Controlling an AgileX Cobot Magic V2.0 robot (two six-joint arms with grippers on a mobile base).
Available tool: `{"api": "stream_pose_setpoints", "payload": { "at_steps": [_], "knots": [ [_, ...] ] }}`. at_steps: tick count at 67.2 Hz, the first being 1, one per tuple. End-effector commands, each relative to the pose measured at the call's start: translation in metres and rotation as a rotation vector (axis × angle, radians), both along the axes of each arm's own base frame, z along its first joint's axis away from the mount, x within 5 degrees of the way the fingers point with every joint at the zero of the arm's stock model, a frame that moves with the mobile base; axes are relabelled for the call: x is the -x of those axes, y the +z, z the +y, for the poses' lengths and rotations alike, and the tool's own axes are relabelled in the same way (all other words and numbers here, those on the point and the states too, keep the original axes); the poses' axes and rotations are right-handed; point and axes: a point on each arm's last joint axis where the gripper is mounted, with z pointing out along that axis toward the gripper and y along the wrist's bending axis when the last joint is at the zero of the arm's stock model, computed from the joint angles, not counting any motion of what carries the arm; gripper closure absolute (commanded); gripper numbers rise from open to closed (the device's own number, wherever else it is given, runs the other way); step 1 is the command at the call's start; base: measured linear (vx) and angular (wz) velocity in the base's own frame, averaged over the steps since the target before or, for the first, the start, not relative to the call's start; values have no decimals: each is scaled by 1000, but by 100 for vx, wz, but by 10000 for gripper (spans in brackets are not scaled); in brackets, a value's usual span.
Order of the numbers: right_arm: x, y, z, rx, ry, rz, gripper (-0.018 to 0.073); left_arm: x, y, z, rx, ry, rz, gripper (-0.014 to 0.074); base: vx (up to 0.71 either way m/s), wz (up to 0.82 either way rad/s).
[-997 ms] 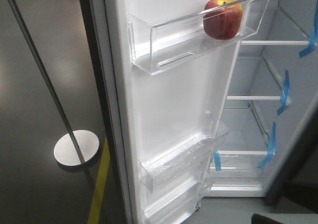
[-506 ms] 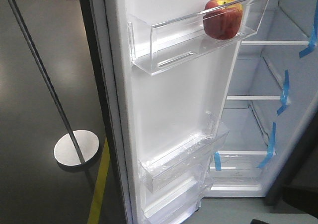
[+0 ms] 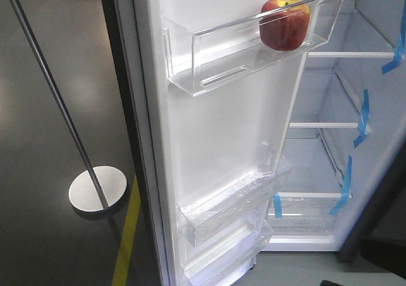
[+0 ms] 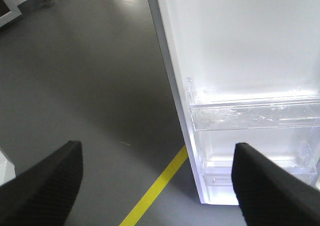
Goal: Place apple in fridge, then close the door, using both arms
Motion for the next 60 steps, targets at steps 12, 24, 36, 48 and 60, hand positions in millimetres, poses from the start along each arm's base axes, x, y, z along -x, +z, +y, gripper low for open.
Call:
{"api": "stream_pose_setpoints", "payload": {
  "at_steps": [12,24,36,48,60],
  "knots": [
    [-3,12,1,-49,-19,-44,-20,-45,59,-3,-65,0,234,603,0,0],
    [-3,12,1,-49,-19,-44,-20,-92,74,-5,-161,-13,476,603,0,0],
    [-3,12,1,-49,-19,-44,-20,-146,74,-8,-187,-27,633,603,0,0],
    [-3,12,1,-49,-19,-44,-20,-198,66,-11,-183,-37,728,603,0,0],
    [-3,12,1,-49,-19,-44,-20,-243,59,-14,-201,-58,799,603,0,0]
  ]
}}
